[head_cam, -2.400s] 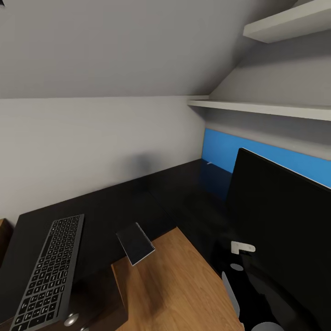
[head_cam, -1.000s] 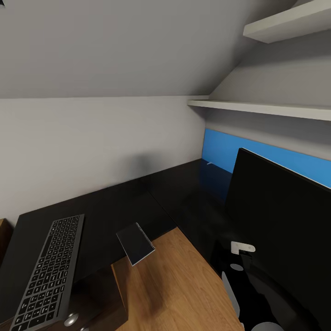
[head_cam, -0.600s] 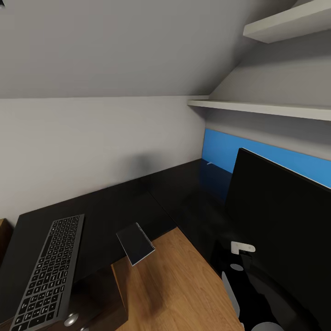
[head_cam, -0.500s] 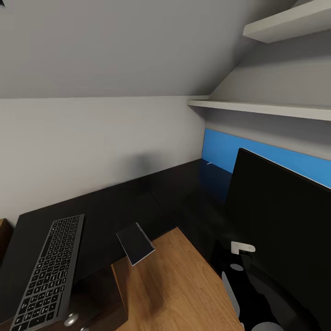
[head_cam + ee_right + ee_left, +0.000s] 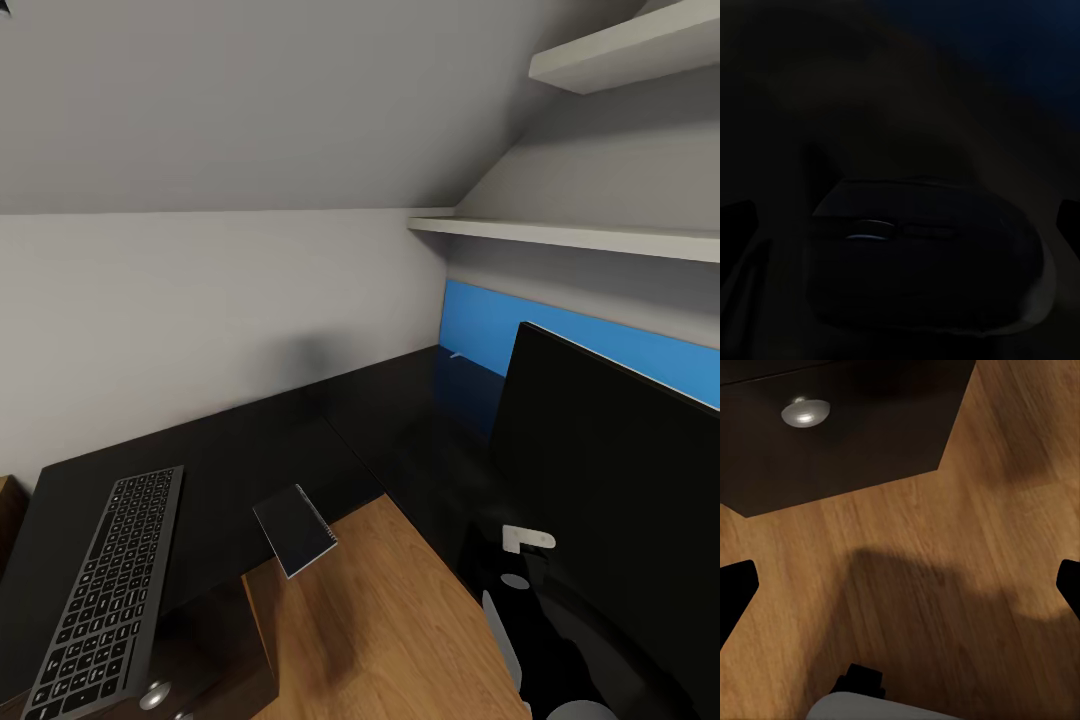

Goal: In the bedroom, organize the workspace by keeping the computer under the desk, ensuring the monitor is on the desk, placing the keyboard on the desk next to the monitor, placing the mouse on the desk next to the keyboard, moving the folder from the swivel chair onto the desk next to the mouse, stacking the notebook on top of the folder with the pen on top of the notebook, and positioning the swivel chair next to the desk.

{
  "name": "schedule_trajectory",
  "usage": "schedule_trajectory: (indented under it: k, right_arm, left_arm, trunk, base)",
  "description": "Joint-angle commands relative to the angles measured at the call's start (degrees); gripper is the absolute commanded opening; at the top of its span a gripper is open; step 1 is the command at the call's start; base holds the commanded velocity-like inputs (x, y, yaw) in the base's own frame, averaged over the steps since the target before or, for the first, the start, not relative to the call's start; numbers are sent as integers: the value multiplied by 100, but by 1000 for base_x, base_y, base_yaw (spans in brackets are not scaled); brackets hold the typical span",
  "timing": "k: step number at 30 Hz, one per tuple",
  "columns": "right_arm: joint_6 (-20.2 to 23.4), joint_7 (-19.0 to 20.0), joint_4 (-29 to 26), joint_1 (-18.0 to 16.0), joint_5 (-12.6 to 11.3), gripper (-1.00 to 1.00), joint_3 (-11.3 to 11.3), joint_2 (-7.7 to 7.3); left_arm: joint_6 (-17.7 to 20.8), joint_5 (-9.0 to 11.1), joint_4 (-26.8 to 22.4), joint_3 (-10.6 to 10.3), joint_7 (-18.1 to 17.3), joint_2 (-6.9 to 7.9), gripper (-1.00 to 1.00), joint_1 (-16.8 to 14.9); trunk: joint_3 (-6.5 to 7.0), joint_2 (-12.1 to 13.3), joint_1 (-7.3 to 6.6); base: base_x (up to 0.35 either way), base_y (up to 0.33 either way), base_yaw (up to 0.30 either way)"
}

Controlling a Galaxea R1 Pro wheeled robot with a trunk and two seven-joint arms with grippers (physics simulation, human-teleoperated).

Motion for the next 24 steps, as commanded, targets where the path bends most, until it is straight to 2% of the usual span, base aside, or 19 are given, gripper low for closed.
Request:
schedule_trajectory:
  k: [1, 24]
  right_arm:
    - [48, -4, -9, -3, 39, 100, -10, 5]
    - [51, -4, -9, -3, 37, 100, -10, 5]
  left_arm:
    - [-17, 1, 2, -9, 23, 0, 100, -3]
    - [-17, 5, 3, -11, 23, 4, 100, -3]
  trunk:
    - [-6, -3, 0]
    - [-6, -3, 0]
  base:
    - [0, 0, 0]
    - [0, 0, 0]
